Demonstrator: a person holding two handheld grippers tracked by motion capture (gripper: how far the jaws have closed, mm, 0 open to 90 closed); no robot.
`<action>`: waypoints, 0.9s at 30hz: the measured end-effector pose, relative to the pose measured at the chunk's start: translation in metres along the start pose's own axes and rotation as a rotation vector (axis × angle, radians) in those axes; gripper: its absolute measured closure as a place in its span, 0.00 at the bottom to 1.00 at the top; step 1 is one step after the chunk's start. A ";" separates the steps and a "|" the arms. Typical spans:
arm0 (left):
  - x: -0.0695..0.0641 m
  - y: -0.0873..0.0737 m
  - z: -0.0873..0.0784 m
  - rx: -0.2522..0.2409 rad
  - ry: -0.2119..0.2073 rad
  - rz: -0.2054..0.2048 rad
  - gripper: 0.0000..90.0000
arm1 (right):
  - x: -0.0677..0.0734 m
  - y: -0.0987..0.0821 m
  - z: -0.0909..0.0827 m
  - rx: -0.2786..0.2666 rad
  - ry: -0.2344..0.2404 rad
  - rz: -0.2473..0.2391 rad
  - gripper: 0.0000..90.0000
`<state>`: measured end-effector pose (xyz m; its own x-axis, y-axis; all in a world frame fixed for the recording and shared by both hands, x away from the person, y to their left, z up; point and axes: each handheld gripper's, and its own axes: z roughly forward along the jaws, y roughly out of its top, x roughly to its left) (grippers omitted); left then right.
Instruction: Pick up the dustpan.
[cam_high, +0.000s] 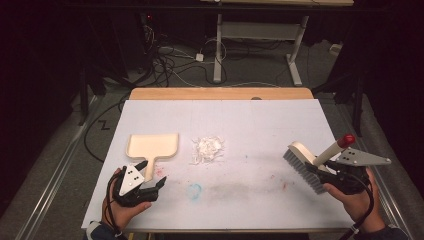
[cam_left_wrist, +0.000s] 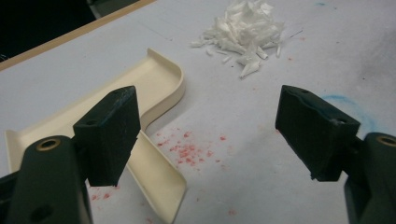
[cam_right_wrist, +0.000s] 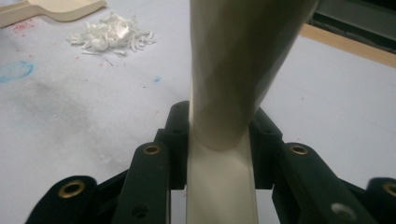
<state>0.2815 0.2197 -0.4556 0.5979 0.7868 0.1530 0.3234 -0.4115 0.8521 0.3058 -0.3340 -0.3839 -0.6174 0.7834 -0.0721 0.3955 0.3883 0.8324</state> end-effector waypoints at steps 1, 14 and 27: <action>0.000 0.000 0.000 0.000 0.003 0.000 0.23 | -0.002 0.000 -0.002 -0.008 -0.006 -0.001 0.75; 0.007 -0.004 -0.005 0.020 0.041 -0.052 0.22 | -0.001 0.006 -0.004 -0.017 -0.019 -0.024 0.75; 0.049 -0.002 0.025 0.298 0.111 -0.408 0.27 | 0.001 0.008 0.004 -0.005 0.016 -0.008 0.75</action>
<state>0.3286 0.2476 -0.4621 0.3033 0.9480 -0.0968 0.7186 -0.1609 0.6766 0.3111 -0.3281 -0.3801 -0.6314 0.7723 -0.0702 0.3870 0.3923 0.8345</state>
